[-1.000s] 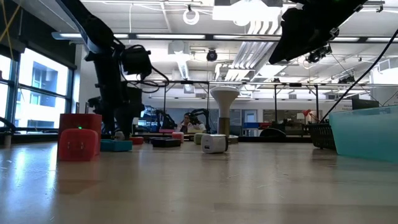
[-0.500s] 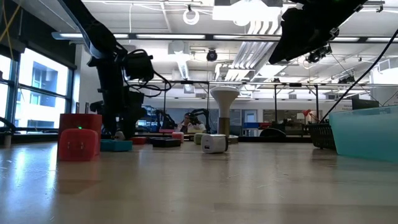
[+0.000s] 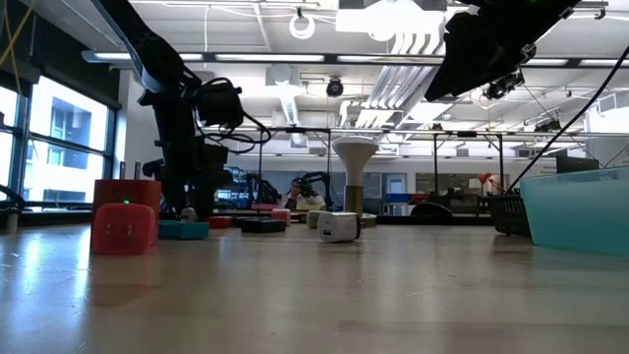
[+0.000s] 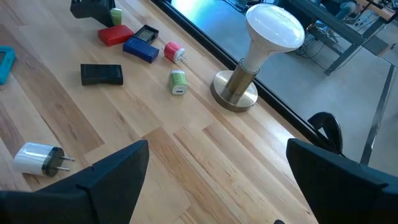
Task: Pick & Place Office items
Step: Put the green charger adapter into the green bin
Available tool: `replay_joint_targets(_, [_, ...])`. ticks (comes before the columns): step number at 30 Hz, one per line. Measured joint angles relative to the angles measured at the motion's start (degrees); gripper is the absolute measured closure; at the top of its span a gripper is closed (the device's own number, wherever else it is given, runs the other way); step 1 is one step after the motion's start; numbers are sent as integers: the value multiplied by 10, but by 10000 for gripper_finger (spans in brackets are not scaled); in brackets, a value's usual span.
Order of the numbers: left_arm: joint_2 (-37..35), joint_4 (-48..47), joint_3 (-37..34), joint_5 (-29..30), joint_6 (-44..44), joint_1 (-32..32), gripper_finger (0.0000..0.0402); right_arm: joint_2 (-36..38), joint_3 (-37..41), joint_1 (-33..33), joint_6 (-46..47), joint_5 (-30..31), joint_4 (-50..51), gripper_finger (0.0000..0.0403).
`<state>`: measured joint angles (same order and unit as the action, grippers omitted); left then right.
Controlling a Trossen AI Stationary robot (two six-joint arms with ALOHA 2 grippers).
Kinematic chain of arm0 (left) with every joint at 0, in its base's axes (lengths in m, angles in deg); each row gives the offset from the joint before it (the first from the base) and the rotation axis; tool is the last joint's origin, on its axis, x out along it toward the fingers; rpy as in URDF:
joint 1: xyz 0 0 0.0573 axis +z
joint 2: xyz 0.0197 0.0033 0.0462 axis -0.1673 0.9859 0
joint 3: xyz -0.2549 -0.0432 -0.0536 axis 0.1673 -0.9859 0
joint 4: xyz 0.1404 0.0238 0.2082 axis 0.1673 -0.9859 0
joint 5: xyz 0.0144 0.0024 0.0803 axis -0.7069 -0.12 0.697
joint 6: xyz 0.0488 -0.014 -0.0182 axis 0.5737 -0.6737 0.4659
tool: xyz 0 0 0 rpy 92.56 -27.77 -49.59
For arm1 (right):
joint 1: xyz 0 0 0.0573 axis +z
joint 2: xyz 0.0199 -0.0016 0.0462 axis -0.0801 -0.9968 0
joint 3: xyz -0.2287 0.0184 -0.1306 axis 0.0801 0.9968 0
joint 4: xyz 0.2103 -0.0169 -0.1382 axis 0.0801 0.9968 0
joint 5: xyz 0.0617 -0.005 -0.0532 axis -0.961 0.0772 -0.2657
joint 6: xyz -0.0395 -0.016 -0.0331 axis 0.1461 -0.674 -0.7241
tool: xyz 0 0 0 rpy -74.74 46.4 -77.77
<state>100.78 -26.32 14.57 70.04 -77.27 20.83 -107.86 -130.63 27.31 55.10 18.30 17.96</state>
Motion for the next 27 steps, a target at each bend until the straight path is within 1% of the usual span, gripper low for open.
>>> replay_joint_targets(8, [1,0,0,0,-16,0,169,0,0,0,0,0,0,34])
replay_joint_targets(13, [28,6,2,-1,-18,0,204,0,0,0,0,0,0,34])
replay_joint_targets(17, [60,8,3,-7,-18,-1,246,0,0,0,0,0,0,34])
replay_joint_targets(20, [67,5,3,1,-17,-10,277,0,0,0,0,0,0,34])
replay_joint_targets(24, [61,6,1,24,-18,-29,277,0,0,0,0,0,0,34])
replay_joint_targets(27, [38,-3,0,40,-15,-52,277,0,0,0,-13,0,-1,34])
